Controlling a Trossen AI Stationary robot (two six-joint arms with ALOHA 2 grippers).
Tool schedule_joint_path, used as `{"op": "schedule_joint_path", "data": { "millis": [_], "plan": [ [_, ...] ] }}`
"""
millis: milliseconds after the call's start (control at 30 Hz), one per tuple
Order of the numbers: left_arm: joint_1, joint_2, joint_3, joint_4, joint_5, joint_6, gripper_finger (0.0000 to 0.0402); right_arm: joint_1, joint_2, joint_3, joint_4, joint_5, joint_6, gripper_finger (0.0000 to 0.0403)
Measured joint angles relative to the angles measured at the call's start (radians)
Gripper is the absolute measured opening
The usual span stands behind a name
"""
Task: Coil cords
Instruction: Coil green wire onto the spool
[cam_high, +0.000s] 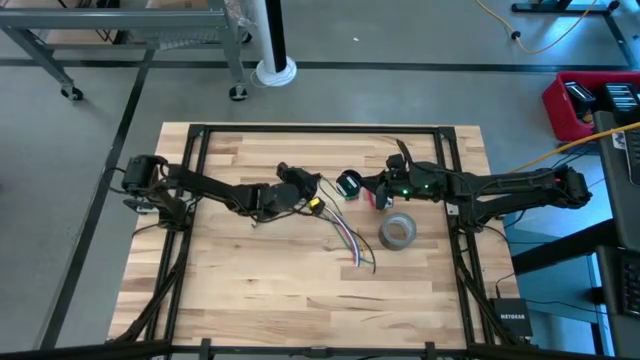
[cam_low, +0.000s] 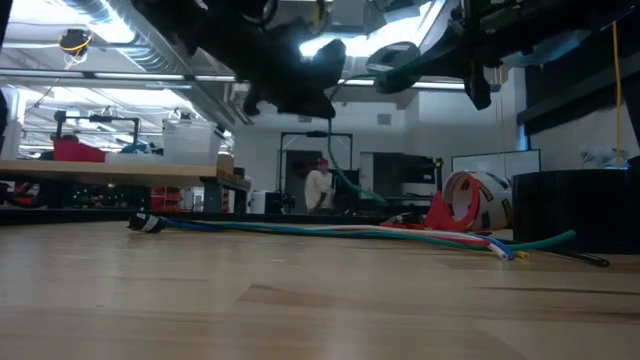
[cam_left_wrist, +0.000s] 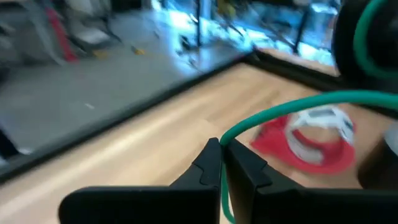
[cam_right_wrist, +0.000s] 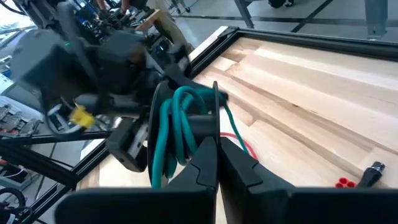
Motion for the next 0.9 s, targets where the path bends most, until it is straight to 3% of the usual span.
{"op": "schedule_joint_path", "data": {
  "millis": [133,633,900],
  "plan": [
    [0.03,0.01,0.0,-0.067,0.138,-0.095,0.0,0.0,0.0,0.0,0.0,0.0,0.0,0.0004],
    [0.102,0.011,0.026,-0.108,0.127,-0.115,0.0,0.0,0.0,0.0,-0.03,-0.025,0.002,0.0004],
    [0.117,0.011,0.165,-0.198,0.247,-0.055,0.0,0.0,0.0,0.0,-0.108,0.056,0.009,0.0004]
  ]
}}
